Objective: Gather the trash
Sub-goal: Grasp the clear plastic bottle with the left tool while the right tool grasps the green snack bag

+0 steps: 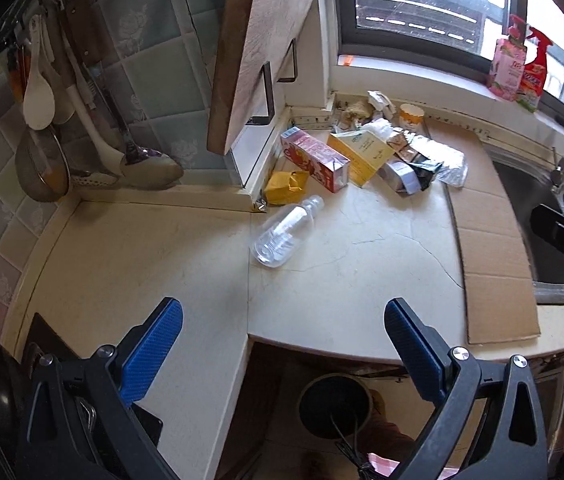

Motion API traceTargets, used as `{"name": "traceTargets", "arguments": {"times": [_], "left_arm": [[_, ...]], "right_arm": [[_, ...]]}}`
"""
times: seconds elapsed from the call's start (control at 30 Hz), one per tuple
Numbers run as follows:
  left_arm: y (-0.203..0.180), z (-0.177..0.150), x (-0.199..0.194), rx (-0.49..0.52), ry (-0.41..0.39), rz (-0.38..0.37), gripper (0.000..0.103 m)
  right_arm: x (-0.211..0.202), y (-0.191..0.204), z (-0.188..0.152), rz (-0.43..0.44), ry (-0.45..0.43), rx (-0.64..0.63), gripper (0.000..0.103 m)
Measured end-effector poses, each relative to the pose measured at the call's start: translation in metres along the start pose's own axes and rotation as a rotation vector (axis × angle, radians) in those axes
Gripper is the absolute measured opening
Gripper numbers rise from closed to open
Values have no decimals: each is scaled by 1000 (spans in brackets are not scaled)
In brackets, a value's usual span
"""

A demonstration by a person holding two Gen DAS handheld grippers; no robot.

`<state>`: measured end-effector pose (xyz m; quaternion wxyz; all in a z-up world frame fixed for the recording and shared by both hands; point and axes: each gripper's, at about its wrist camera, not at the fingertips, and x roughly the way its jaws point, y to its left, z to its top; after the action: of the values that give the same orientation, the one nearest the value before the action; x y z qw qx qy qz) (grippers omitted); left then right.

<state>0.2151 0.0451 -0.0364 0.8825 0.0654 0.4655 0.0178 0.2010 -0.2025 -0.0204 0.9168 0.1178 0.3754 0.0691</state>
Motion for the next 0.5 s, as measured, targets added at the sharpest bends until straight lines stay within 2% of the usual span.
{"name": "traceTargets", "arguments": {"times": [0.13, 0.23, 0.33, 0.5], "left_arm": [[-4, 30, 45, 17, 31, 82, 100], [-2, 46, 87, 20, 86, 138, 100], [3, 56, 123, 10, 139, 149, 100], [6, 61, 168, 3, 187, 154, 100]], "right_arm": [[44, -26, 27, 35, 52, -9, 63], [80, -46, 45, 56, 97, -16, 63], [114, -63, 60, 71, 131, -19, 62], [165, -85, 82, 77, 184, -16, 50]]}}
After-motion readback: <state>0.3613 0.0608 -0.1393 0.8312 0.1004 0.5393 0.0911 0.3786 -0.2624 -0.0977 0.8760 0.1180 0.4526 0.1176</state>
